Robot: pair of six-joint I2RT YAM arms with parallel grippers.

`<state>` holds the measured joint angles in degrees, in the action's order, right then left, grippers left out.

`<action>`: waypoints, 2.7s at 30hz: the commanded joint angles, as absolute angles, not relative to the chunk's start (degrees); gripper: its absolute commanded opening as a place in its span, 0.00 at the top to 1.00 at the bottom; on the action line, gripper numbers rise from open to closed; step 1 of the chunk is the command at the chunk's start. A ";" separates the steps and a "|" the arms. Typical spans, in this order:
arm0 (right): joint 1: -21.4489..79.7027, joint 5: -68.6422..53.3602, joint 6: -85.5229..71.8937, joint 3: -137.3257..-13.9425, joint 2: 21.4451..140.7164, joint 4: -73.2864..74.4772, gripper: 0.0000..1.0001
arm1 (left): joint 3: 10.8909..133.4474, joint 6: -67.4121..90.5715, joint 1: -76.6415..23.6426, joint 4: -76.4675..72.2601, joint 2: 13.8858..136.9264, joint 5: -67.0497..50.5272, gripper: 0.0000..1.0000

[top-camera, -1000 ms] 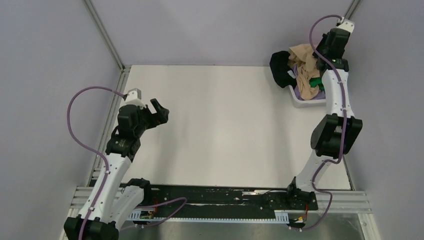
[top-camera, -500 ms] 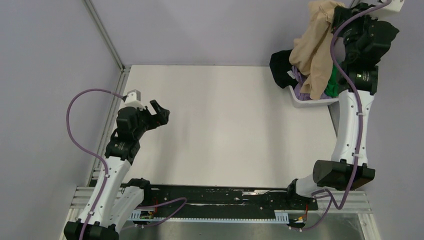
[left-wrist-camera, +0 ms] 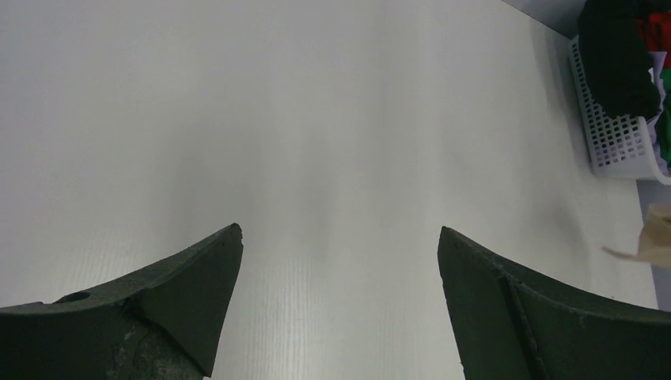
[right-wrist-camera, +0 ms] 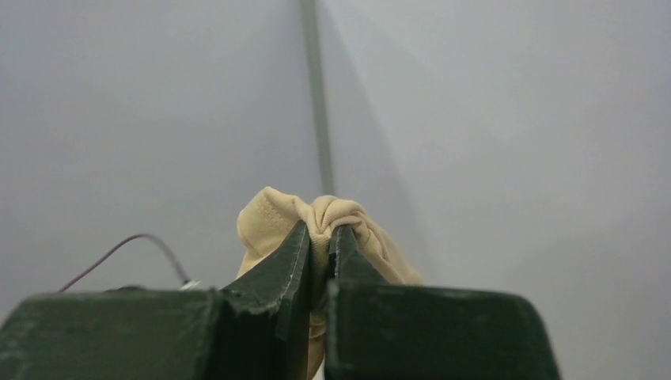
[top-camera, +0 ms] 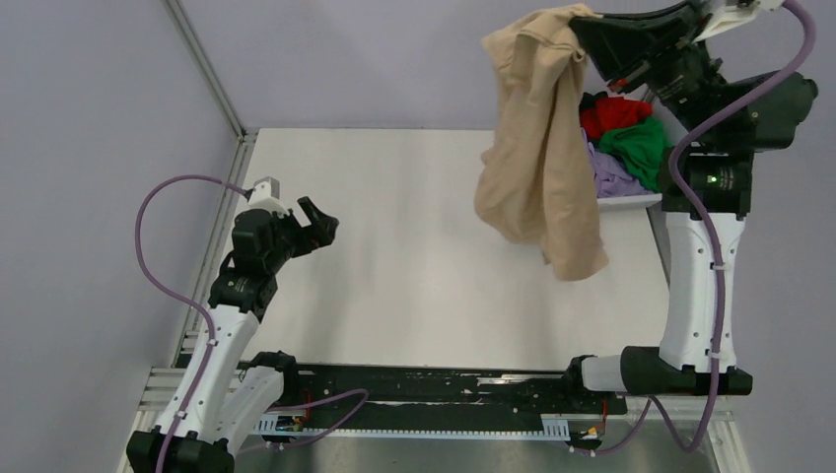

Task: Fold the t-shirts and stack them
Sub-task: Move the tshirt to the center of the board, then flatten out the tshirt

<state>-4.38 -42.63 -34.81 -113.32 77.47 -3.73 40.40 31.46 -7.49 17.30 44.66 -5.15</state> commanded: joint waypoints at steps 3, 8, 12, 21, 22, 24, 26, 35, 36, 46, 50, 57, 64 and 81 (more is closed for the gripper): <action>13.42 -48.63 -33.12 -115.93 81.44 -2.75 1.00 | 43.01 33.36 -7.73 18.84 44.28 -4.82 0.00; 19.04 -48.76 -33.41 -118.58 86.79 -1.99 1.00 | 45.14 34.77 -7.72 23.40 42.21 -0.74 0.00; 19.10 -46.23 -30.16 -109.36 82.97 -0.31 1.00 | 47.39 35.36 -7.72 29.76 41.37 3.68 0.00; 15.72 -6.75 -29.40 -49.16 48.22 8.75 0.88 | 45.05 36.61 -7.73 29.42 42.43 2.50 0.00; 14.97 -2.12 -30.35 -45.45 45.90 11.19 0.82 | 44.76 36.46 -7.73 28.67 43.66 0.96 0.00; 13.39 8.01 -33.69 -39.78 42.38 16.74 0.52 | 43.19 36.66 -7.73 26.61 45.88 -3.22 0.00; 12.08 13.25 -35.39 -37.41 40.48 21.32 0.06 | 41.99 36.96 -7.73 23.83 48.70 -7.13 0.00; 11.78 5.51 -25.67 -39.32 42.24 20.10 0.00 | 46.48 32.41 -11.01 17.36 65.43 -14.25 0.00; 11.82 2.84 -24.54 -39.82 44.51 19.88 0.00 | 47.65 31.32 -11.66 16.90 66.64 -14.92 0.00; 11.95 -5.60 -20.45 -48.53 65.88 17.07 0.00 | 61.40 19.24 -16.29 16.67 90.28 -16.43 0.00; 11.81 -2.90 -19.72 -51.87 73.58 14.67 0.00 | 66.76 15.81 -16.62 18.11 97.60 -17.89 0.00; 11.72 -0.78 -20.05 -58.88 88.00 13.65 0.00 | 73.11 12.67 -18.26 19.70 106.54 -17.40 0.00; 11.56 -0.07 -19.88 -64.28 98.34 12.06 0.09 | 74.61 14.03 -18.36 18.93 109.28 -16.94 0.45; 11.81 -9.05 -18.72 -64.05 92.60 9.96 1.00 | 70.21 18.18 -19.08 18.69 94.36 -11.93 1.00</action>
<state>11.81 -6.17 -19.81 -65.89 104.64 12.99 71.40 16.97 -18.41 19.51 105.91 -14.57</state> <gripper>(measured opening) 0.020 0.030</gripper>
